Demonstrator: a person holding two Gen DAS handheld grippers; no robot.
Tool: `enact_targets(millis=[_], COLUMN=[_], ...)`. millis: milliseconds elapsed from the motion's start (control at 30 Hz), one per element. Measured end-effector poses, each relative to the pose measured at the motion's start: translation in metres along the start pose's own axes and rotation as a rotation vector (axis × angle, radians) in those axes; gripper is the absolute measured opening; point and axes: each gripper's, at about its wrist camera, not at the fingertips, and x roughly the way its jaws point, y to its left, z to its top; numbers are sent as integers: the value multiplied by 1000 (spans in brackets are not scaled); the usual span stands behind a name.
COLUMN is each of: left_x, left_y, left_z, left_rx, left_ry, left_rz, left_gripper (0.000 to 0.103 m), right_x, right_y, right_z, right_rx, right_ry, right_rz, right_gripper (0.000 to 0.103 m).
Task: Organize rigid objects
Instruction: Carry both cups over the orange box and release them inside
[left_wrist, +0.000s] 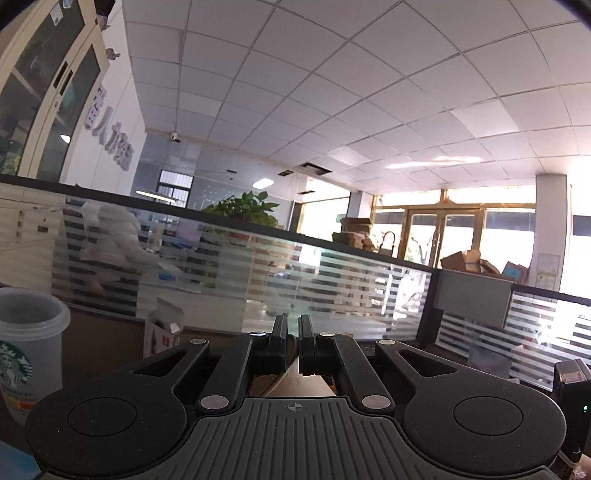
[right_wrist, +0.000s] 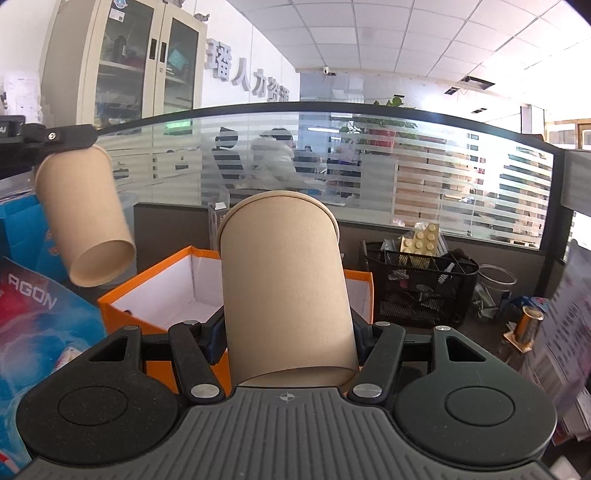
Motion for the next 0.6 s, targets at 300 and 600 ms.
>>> enact_targets(millis=[300, 600], left_x=[62, 102], left_y=[29, 45], left_z=[-35, -74], left_rx=[-28, -25], left_ry=[108, 285], left_rz=[72, 176], left_gripper=[3, 3], right_x=[60, 106], right_y=[-8, -10], right_z=[12, -7], right_rx=[33, 23], right_ry=[89, 225], right_rz=[33, -15], right_gripper=[58, 58])
